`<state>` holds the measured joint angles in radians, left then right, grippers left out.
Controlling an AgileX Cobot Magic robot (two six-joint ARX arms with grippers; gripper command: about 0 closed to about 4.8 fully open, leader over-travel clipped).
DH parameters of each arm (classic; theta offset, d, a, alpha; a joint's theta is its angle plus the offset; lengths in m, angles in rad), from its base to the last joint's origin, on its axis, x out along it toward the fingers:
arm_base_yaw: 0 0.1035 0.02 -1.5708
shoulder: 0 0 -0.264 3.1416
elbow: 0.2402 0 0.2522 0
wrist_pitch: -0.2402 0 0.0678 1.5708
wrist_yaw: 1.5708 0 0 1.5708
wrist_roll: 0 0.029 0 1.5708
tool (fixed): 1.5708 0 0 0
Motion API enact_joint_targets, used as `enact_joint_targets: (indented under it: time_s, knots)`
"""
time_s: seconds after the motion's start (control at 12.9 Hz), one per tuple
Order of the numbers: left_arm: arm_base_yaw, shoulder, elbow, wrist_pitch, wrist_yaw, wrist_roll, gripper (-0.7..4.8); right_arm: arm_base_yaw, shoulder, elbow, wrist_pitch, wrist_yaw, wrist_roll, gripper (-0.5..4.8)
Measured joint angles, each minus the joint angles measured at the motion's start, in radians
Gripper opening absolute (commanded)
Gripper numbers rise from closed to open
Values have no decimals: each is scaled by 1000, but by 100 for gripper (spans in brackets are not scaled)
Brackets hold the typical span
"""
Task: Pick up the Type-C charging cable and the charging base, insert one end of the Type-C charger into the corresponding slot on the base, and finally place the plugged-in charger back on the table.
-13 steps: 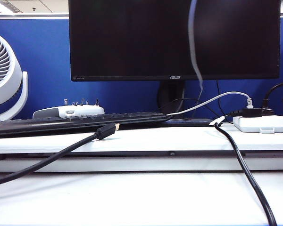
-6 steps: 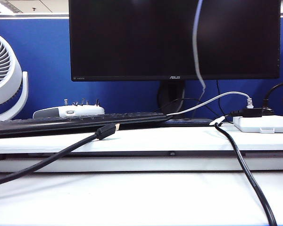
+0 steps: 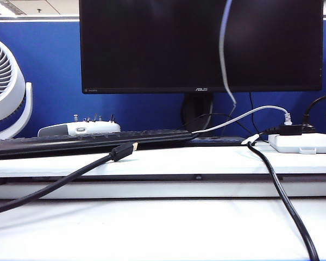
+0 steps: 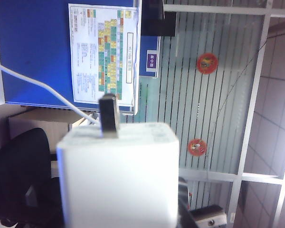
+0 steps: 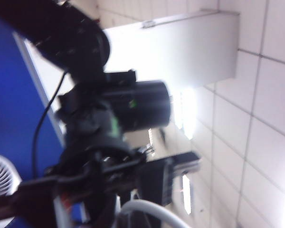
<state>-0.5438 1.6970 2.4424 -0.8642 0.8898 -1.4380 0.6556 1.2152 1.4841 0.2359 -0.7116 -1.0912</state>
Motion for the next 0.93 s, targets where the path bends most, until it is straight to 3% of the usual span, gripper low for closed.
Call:
enact_joint_targets:
  time_s: [0.93]
  knots:
    - [6, 0, 0, -19, 1, 45, 121, -46, -33, 0, -150, 1, -67, -4]
